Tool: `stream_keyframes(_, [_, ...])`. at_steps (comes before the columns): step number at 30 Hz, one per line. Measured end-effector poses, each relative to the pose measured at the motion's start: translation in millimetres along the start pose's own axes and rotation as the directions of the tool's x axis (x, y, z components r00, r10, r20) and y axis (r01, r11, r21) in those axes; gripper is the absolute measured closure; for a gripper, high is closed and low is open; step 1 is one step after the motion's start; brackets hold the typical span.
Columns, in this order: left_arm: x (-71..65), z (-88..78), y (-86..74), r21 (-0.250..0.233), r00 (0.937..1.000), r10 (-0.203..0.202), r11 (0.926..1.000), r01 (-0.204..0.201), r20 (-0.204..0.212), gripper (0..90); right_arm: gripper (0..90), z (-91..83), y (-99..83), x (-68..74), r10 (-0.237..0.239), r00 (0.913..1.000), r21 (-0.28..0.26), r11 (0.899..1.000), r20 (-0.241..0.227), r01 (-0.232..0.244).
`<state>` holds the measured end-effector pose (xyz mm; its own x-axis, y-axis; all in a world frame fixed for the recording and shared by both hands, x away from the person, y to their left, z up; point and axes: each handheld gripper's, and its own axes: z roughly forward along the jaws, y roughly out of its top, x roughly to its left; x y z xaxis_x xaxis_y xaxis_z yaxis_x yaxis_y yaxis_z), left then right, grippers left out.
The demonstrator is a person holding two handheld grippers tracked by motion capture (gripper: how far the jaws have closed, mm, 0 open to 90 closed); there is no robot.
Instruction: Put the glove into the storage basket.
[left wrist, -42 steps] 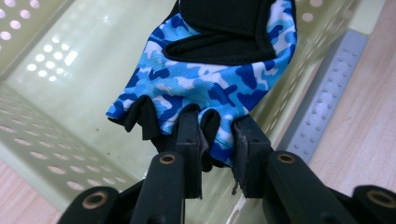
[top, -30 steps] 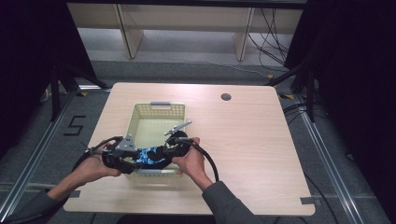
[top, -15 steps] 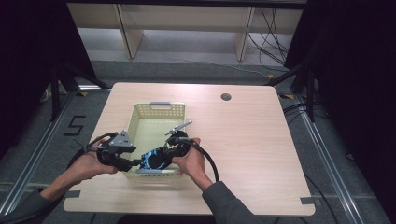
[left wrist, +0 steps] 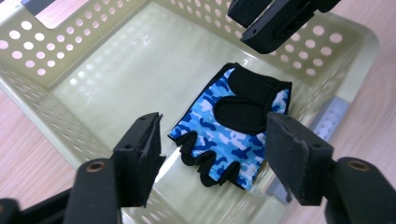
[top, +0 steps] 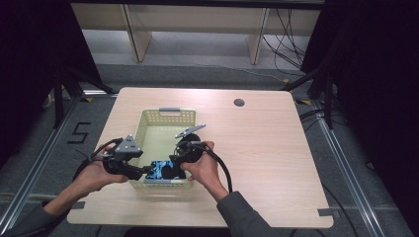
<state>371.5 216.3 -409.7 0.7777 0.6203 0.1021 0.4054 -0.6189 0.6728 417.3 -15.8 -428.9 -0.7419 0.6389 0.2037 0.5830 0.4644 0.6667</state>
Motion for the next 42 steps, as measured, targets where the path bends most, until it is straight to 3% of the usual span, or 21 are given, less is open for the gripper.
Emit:
stream_keyframes(2, [-3.6,-1.5,0.7,-0.011,0.9999,-0.015,0.9998,0.015,0.001,33.3,54.1,-1.0,-1.1,-1.2,-0.009,0.9999,-0.016,1.0,-0.006,0.009])
stream_keyframes(3, [-4.7,-1.8,0.9,-0.013,0.9999,-0.012,0.9998,0.012,0.004,32.2,52.7,-4.3,-1.9,0.4,0.023,0.9997,0.007,1.0,0.01,-0.023])
stream_keyframes(4, [-6.9,-2.2,0.7,-0.019,0.9998,-0.021,0.9996,0.021,0.007,31.7,51.8,-3.6,-2.8,-1.7,-0.014,0.9999,-0.026,1.0,-0.008,0.014])
stream_keyframes(8, [-13.9,-4.7,-0.6,-0.043,0.9998,-0.01,0.999,0.01,0.015,30.1,46.0,-12.6,-5.3,0.0,-0.028,0.9995,-0.073,0.997,-0.016,0.027])
stream_keyframes(12, [-25.2,-3.3,-3.6,-0.065,0.9993,-0.027,0.9975,0.028,0.025,28.4,45.8,-26.1,-8.6,0.7,-0.06,0.9981,-0.104,0.993,-0.012,0.059])
stream_keyframes(16, [-34.5,-1.0,-5.1,-0.073,0.9991,-0.006,0.9973,0.009,0.042,27.2,46.2,-38.8,-13.7,1.3,-0.065,0.9976,-0.13,0.99,-0.021,0.062])
stream_keyframes(19, [-40.4,0.8,-5.6,-0.085,0.9984,-0.011,0.9963,0.016,0.055,26.0,46.1,-45.3,-19.9,-1.3,-0.074,0.9965,-0.158,0.985,-0.039,0.067])
stream_keyframes(21, [-43.5,0.8,-5.3,-0.103,0.9975,-0.014,0.9944,0.021,0.069,25.0,45.4,-51.7,-24.3,-1.0,-0.053,0.9981,-0.151,0.987,-0.032,0.048])
stream_keyframes(23, [-44.9,0.4,-4.4,-0.118,0.9973,-0.01,0.9929,0.018,0.073,24.5,44.2,-55.5,-28.2,-4.0,-0.068,0.9971,-0.168,0.984,-0.034,0.061])
stream_keyframes(24, [-47.3,0.3,-4.2,-0.128,0.9967,-0.028,0.9911,0.038,0.077,24.3,43.3,-58.5,-30.3,-3.9,-0.052,0.9982,-0.166,0.985,-0.028,0.047])
stream_keyframes(26, [-49.5,-0.6,-3.0,-0.137,0.997,-0.018,0.9901,0.028,0.075,23.8,41.6,-62.8,-33.7,-4.6,-0.041,0.9984,-0.179,0.983,-0.038,0.034])
stream_keyframes(27, [-50.5,0.0,-2.6,-0.146,0.9965,-0.018,0.9888,0.03,0.082,23.4,40.5,-64.6,-34.7,-8.0,-0.086,0.9962,-0.195,0.977,-0.014,0.082])
stream_keyframes(28, [-52.0,0.2,-2.2,-0.148,0.9964,-0.011,0.9888,0.023,0.084,22.8,39.5,-67.8,-36.9,-7.0,-0.059,0.9982,-0.191,0.98,-0.008,0.056])
stream_keyframes(31, [-57.6,1.6,-2.5,-0.158,0.9954,-0.006,0.9872,0.021,0.096,22.2,37.1,-75.3,-42.0,-7.0,-0.044,0.999,-0.209,0.977,-0.002,0.042])
stream_keyframes(34, [-64.5,3.1,-3.5,-0.171,0.9932,-0.017,0.9847,0.036,0.115,21.3,35.4,-81.7,-46.7,-8.1,-0.058,0.9983,-0.234,0.971,-0.012,0.053])
stream_keyframes(35, [-65.5,2.8,-3.6,-0.166,0.9927,-0.001,0.9859,0.021,0.12,21.3,34.6,-83.8,-48.3,-8.6,-0.072,0.9974,-0.239,0.969,-0.003,0.069])
stream_keyframes(38, [-70.6,1.2,-3.0,-0.174,0.9953,0.023,0.9848,-0.006,0.094,20.9,34.0,-87.8,-54.3,-9.1,-0.056,0.9984,-0.247,0.968,-0.014,0.051])
stream_keyframes(42, [-74.6,-1.8,-3.1,-0.193,0.9935,0.023,0.9813,-0.001,0.111,20.5,33.3,-93.3,-62.9,-9.9,-0.037,0.9993,-0.238,0.97,0.006,0.037])
